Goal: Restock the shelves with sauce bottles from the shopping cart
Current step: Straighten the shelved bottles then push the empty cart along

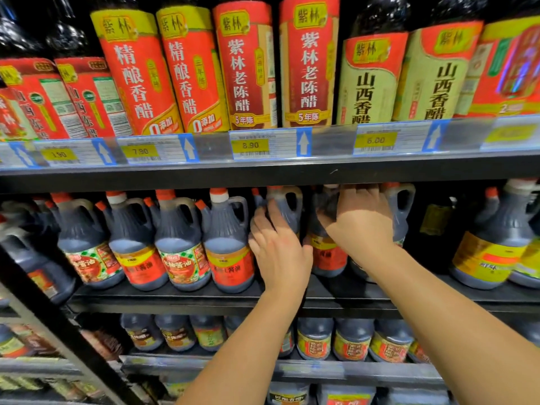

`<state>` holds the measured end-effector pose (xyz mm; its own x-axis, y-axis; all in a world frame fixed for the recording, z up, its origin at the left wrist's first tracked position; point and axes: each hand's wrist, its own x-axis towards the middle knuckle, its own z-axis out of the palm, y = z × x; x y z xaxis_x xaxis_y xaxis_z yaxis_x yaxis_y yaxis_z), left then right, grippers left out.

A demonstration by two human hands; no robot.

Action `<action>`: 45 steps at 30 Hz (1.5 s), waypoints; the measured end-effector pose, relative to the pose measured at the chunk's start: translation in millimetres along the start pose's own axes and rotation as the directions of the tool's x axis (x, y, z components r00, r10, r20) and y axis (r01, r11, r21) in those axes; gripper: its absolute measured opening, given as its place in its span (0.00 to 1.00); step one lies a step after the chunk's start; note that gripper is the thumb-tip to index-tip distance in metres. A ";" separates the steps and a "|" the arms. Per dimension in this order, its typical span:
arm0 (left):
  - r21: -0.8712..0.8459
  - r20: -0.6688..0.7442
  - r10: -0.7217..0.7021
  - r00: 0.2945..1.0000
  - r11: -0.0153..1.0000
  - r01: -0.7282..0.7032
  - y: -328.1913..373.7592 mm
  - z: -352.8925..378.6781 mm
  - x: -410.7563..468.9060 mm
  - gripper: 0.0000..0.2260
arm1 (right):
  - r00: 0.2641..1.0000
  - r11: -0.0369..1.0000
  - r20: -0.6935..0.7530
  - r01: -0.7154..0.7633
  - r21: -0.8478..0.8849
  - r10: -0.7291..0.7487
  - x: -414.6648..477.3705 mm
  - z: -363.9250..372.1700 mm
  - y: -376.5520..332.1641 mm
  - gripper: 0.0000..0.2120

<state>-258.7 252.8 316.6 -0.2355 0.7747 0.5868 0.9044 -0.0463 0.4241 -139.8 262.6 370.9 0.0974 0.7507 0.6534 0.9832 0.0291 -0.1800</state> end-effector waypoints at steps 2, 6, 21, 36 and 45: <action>0.016 -0.043 -0.015 0.999 1.000 0.015 1.6 3.1 4.0 0.47 | 1.000 0.999 -0.003 0.000 -0.044 0.000 3.3 0.3 -2.8 0.21; -0.011 -0.090 -0.018 0.996 1.000 0.017 0.6 9.2 8.6 0.45 | 0.998 0.992 -0.018 -0.054 -0.113 0.052 9.9 3.0 -7.8 0.21; 0.001 0.012 -0.085 0.996 0.996 0.085 8.3 -0.9 3.1 0.44 | 0.995 0.973 0.012 0.090 0.211 -0.095 6.2 -13.3 16.3 0.17; -0.015 0.031 -0.074 0.997 0.997 0.074 3.8 -19.5 -16.9 0.44 | 0.971 0.914 0.176 0.081 0.397 -0.162 8.4 -11.5 27.4 0.20; -0.015 0.049 -0.028 0.998 0.999 0.028 -1.1 -24.7 -17.8 0.41 | 0.965 0.879 0.195 0.065 0.473 -0.176 9.6 -10.8 29.7 0.18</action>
<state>-264.3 223.4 322.7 -0.2427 0.8055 0.5407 0.8921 -0.0336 0.4506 -108.1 263.6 379.8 -0.1096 0.8480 0.5186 0.7972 0.3866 -0.4637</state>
